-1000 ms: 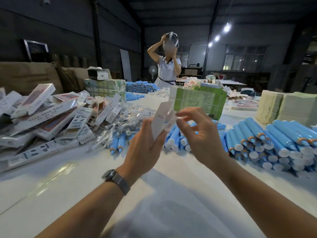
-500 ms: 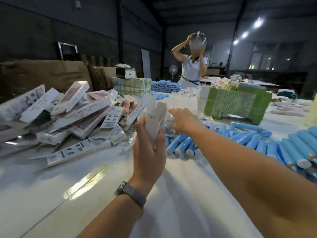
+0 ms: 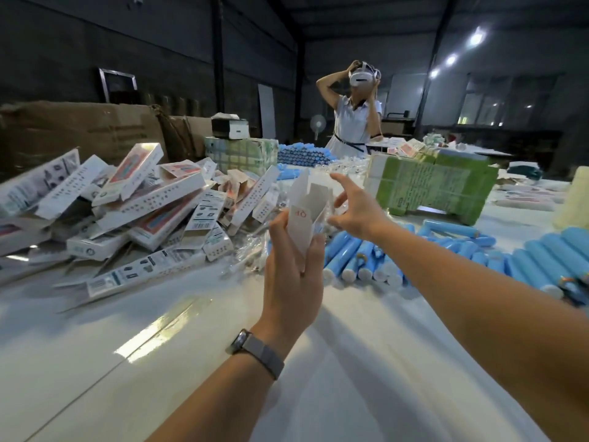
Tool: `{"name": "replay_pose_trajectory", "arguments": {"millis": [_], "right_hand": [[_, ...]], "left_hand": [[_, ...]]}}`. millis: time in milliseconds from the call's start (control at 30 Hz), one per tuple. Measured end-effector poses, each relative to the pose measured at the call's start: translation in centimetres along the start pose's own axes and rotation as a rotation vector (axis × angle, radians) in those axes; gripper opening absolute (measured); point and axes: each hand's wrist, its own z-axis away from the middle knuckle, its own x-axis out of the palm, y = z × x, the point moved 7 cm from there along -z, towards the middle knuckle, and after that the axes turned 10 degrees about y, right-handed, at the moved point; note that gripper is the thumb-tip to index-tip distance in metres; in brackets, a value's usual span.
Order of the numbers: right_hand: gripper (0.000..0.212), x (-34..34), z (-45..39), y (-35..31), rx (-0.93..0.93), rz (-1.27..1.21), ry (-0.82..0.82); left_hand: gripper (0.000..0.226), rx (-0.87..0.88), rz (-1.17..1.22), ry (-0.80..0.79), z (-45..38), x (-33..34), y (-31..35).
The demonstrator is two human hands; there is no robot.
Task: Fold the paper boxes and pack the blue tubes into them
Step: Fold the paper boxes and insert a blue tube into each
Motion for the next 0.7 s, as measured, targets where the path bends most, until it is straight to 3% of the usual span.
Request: {"name": "replay_pose_trajectory", "arguments": {"millis": [100, 167, 267, 333, 533, 700], "right_hand": [[0.063, -3.0, 1.5, -1.2, 0.01, -0.077, 0.079], [0.05, -6.1, 2.9, -2.3, 0.05, -0.272, 0.2], [0.048, -11.1, 6.2, -4.9, 0.047, -0.651, 0.35], [0.049, -14.4, 9.1, -7.2, -0.056, -0.768, 0.399], [0.047, -18.7, 15.5, -11.2, -0.356, -0.706, 0.4], [0.035, -18.4, 17.1, -7.4, -0.358, -0.29, 0.49]], "left_hand": [[0.024, 0.006, 0.003, -0.039, 0.9, 0.7, 0.7], [0.024, 0.023, -0.006, -0.062, 1.4, 0.9, 1.4], [0.024, 0.083, -0.018, -0.089, 1.9, 1.0, 2.0], [0.022, 0.104, -0.018, -0.092, 2.1, 1.0, 2.1], [0.02, 0.158, -0.002, -0.105, 3.0, 2.6, 4.0], [0.025, 0.177, 0.014, -0.23, 5.3, 6.4, 6.3]]}}
